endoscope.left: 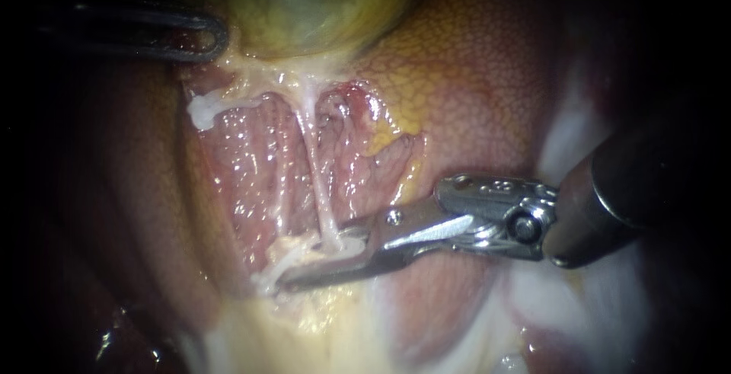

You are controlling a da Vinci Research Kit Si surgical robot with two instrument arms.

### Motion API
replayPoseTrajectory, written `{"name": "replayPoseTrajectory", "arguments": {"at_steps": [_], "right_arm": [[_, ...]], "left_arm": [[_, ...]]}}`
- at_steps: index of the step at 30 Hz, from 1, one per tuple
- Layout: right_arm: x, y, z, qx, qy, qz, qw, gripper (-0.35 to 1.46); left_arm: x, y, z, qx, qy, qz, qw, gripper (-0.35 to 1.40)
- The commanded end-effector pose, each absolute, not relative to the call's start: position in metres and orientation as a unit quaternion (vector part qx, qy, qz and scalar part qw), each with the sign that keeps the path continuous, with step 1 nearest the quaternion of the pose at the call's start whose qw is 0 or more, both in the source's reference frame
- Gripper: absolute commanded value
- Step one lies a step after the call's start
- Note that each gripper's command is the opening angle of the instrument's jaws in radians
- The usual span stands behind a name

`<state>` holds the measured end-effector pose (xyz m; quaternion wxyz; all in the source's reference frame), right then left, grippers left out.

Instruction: Clipping first clip right tube

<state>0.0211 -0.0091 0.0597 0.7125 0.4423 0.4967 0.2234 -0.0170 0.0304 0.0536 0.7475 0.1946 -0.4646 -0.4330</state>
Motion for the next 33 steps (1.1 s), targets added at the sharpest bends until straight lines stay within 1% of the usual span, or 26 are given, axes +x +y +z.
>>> {"name": "replayPoseTrajectory", "arguments": {"at_steps": [1, 3, 6, 8, 10, 11, 13, 16, 19, 23, 27, 33], "right_arm": [[0.0211, -0.0091, 0.0597, 0.442, 0.497, 0.223, 0.713, -0.06], [0.0211, -0.0091, 0.0597, 0.442, 0.496, 0.223, 0.713, 0.02], [0.0212, -0.0091, 0.0597, 0.444, 0.5, 0.227, 0.708, 0.29], [0.0213, -0.009, 0.0598, 0.438, 0.518, 0.216, 0.702, 0.4], [0.0214, -0.0088, 0.06, 0.427, 0.531, 0.215, 0.699, 0.46], [0.0215, -0.0087, 0.0601, 0.414, 0.537, 0.217, 0.702, 0.49], [0.0216, -0.0083, 0.0604, 0.4, 0.542, 0.216, 0.707, 0.5], [0.0213, -0.0079, 0.0609, 0.397, 0.544, 0.216, 0.707, 0.5], [0.0208, -0.0073, 0.0612, 0.398, 0.559, 0.221, 0.693, 0.5], [0.0206, -0.0068, 0.0612, 0.412, 0.583, 0.22, 0.665, 0.5], [0.0206, -0.007, 0.0609, 0.441, 0.61, 0.212, 0.624, 0.5], [0.0207, -0.0072, 0.0607, 0.476, 0.626, 0.202, 0.584, 0.5]], "left_arm": [[-0.017, 0.0304, 0.0536, 0.195, -0.465, -0.433, 0.747, -0.35], [-0.017, 0.0304, 0.0536, 0.195, -0.465, -0.433, 0.747, -0.35], [-0.017, 0.0304, 0.0536, 0.195, -0.465, -0.433, 0.747, -0.35], [-0.017, 0.0304, 0.0536, 0.195, -0.465, -0.433, 0.748, -0.35], [-0.017, 0.0304, 0.0536, 0.195, -0.465, -0.433, 0.748, -0.35], [-0.017, 0.0304, 0.0536, 0.195, -0.465, -0.433, 0.748, -0.35], [-0.017, 0.0304, 0.0536, 0.195, -0.465, -0.433, 0.748, -0.35], [-0.017, 0.0304, 0.0536, 0.195, -0.465, -0.433, 0.748, -0.35], [-0.017, 0.0303, 0.0536, 0.195, -0.465, -0.433, 0.748, -0.35], [-0.017, 0.0303, 0.0536, 0.195, -0.465, -0.433, 0.748, -0.35], [-0.017, 0.0303, 0.0536, 0.195, -0.465, -0.433, 0.748, -0.35], [-0.017, 0.0303, 0.0536, 0.195, -0.465, -0.433, 0.748, -0.35]]}}
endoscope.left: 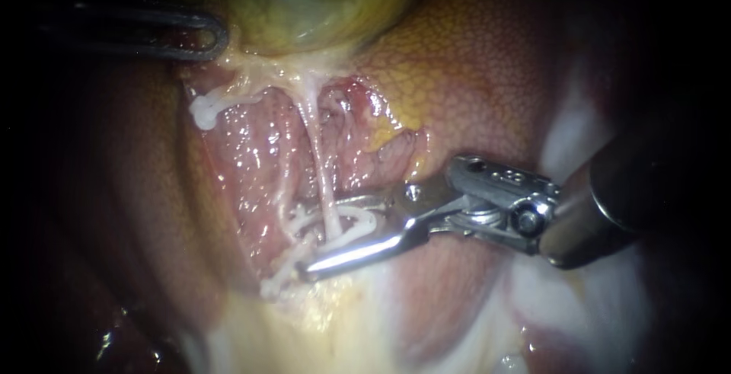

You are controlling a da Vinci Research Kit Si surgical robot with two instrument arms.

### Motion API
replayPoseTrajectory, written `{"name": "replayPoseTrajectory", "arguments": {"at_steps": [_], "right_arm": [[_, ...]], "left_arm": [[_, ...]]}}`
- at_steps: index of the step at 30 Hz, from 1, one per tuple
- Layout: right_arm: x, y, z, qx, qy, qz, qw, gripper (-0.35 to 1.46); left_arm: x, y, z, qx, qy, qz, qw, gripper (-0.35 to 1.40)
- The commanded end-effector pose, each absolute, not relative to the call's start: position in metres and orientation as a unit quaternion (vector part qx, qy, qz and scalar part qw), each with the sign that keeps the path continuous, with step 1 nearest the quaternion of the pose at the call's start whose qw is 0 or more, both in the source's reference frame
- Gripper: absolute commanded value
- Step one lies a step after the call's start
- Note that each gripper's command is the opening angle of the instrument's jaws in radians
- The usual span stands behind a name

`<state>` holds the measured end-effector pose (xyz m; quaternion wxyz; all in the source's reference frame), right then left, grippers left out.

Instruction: Clipping first clip right tube

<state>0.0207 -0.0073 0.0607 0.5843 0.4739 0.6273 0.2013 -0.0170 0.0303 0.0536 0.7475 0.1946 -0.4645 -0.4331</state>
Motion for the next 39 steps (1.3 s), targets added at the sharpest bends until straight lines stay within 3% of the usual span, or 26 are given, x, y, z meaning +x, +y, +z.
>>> {"name": "replayPoseTrajectory", "arguments": {"at_steps": [1, 5, 18, 34, 36, 39], "right_arm": [[0.0207, -0.0073, 0.0606, 0.483, 0.628, 0.198, 0.577, 0.5], [0.0206, -0.0076, 0.0603, 0.506, 0.636, 0.173, 0.557, 0.47], [0.0207, -0.0084, 0.0594, 0.516, 0.632, 0.167, 0.553, 0.33], [0.0207, -0.0069, 0.0589, 0.518, 0.621, 0.194, 0.555, -0.22], [0.0206, -0.0068, 0.0588, 0.525, 0.612, 0.205, 0.555, -0.35], [0.0207, -0.0069, 0.0588, 0.537, 0.597, 0.22, 0.554, -0.35]], "left_arm": [[-0.017, 0.0303, 0.0536, 0.195, -0.465, -0.433, 0.748, -0.35], [-0.017, 0.0303, 0.0536, 0.194, -0.465, -0.433, 0.748, -0.35], [-0.017, 0.0304, 0.0537, 0.194, -0.465, -0.433, 0.748, -0.35], [-0.017, 0.0304, 0.0537, 0.194, -0.465, -0.433, 0.748, -0.35], [-0.017, 0.0304, 0.0537, 0.194, -0.465, -0.433, 0.748, -0.35], [-0.017, 0.0304, 0.0537, 0.194, -0.465, -0.433, 0.748, -0.35]]}}
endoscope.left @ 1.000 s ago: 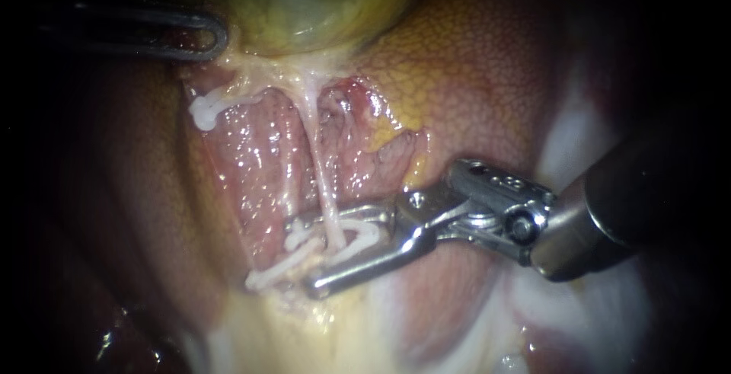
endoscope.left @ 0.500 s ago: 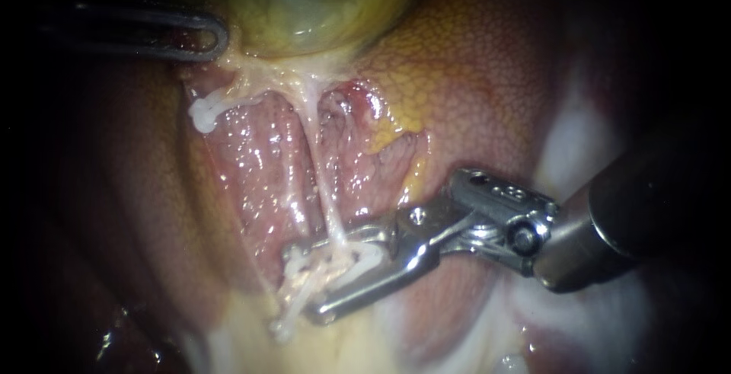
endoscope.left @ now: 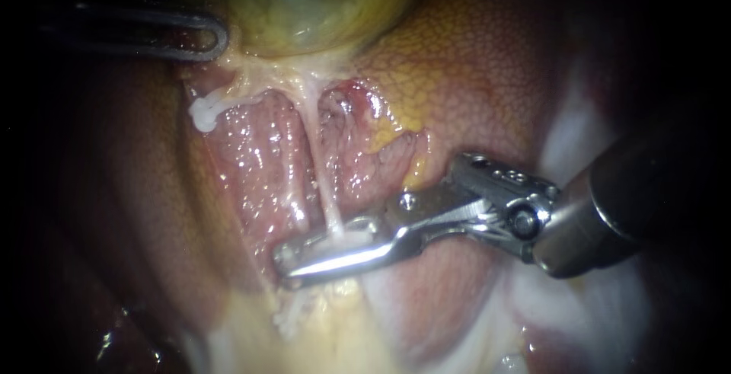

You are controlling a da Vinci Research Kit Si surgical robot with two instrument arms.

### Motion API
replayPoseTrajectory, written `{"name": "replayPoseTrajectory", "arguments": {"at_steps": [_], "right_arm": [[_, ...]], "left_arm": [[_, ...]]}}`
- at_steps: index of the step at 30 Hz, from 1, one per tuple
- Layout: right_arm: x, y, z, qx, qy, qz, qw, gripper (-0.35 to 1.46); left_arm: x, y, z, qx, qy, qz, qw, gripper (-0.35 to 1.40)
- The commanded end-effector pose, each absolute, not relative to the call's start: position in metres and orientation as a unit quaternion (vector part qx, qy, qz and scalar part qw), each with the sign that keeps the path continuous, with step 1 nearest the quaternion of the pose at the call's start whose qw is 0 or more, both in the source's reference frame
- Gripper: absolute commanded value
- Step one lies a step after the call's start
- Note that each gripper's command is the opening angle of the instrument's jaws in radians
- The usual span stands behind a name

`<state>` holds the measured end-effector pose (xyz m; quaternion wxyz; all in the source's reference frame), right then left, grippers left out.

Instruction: Clipping first clip right tube

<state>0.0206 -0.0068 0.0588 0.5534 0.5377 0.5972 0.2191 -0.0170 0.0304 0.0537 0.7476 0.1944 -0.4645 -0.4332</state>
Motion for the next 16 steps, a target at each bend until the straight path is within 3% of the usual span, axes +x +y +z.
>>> {"name": "replayPoseTrajectory", "arguments": {"at_steps": [1, 16], "right_arm": [[0.0207, -0.0069, 0.0589, 0.538, 0.595, 0.221, 0.554, -0.35], [0.0206, -0.007, 0.059, 0.537, 0.596, 0.223, 0.554, -0.35]], "left_arm": [[-0.017, 0.0304, 0.0537, 0.194, -0.465, -0.433, 0.748, -0.35], [-0.017, 0.0304, 0.0537, 0.194, -0.465, -0.433, 0.748, -0.35]]}}
